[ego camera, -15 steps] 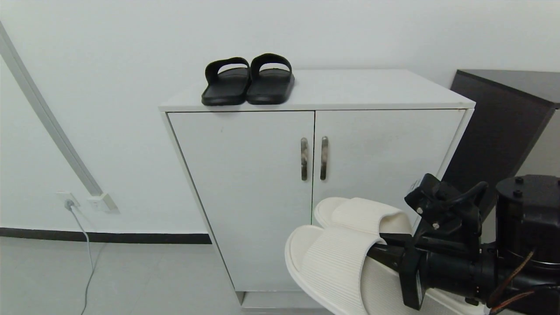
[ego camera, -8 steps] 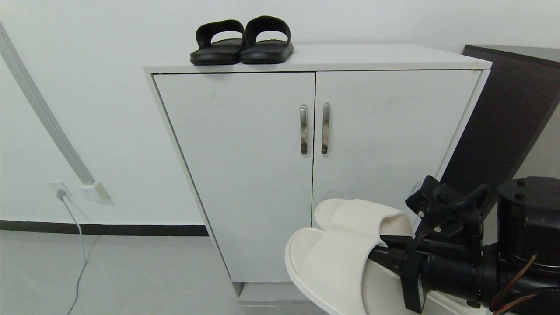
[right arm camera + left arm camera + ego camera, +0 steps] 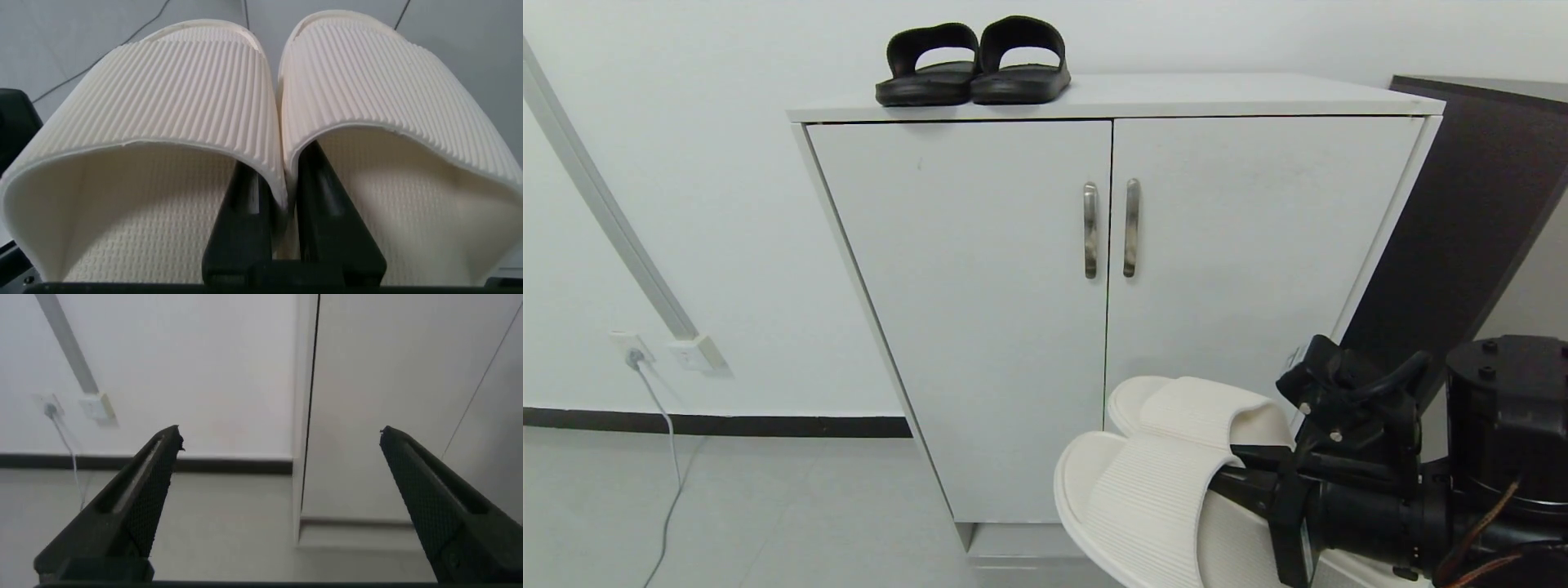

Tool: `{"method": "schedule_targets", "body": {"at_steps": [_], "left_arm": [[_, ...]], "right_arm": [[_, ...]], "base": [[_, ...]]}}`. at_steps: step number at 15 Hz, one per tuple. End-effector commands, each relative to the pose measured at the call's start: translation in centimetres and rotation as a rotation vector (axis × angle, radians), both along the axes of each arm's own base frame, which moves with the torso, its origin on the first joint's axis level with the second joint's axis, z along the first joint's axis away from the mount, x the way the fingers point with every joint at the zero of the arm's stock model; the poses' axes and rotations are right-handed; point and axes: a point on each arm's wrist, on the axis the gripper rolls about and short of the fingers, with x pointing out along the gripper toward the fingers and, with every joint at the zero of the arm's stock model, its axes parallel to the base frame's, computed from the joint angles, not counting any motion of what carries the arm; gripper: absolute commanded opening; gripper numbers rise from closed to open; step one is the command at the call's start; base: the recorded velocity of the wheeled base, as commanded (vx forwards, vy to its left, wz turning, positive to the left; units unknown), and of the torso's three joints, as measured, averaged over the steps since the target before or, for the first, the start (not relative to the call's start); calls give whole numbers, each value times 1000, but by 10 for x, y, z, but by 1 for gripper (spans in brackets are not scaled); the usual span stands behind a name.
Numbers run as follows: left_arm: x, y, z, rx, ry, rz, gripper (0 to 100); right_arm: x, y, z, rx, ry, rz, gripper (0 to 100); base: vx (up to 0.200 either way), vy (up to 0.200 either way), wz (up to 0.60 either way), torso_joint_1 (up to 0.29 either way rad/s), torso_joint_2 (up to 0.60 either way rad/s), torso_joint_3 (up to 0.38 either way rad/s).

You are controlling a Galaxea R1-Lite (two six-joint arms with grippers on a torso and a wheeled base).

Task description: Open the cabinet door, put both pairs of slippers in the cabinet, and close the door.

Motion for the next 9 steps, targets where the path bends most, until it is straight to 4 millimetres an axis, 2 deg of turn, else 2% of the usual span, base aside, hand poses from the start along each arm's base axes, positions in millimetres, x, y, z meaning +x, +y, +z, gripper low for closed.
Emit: {"method": "schedule_targets", "body": {"at_steps": [1,2,3,5,8,9], "left_arm": [[20,-1,53,-40,72,-63,100],[32,-3,58,-49,124,-117,100],[53,-5,72,-64,190,-224,100],[81,-9,91,-79,234,-376,100],[122,-10,114,-81,268,-422,100],[136,-14,114,-78,282,-457,100]], "right_arm": [[0,1,-2,-3,6,11,0],[0,1,-2,-6,7,12,0],[-2,-1,-4,-13,10,13,0],[-2,-1,-5,-27,-8,20,0],[-2,-1,-5,-14,-21,22,0],[-2,-1,-5,-13,-22,21,0]], "base": [[0,0,0,0,0,0],[0,0,0,0,0,0],[0,0,0,0,0,0],[0,0,0,0,0,0],[0,0,0,0,0,0],[0,0,0,0,0,0]]}}
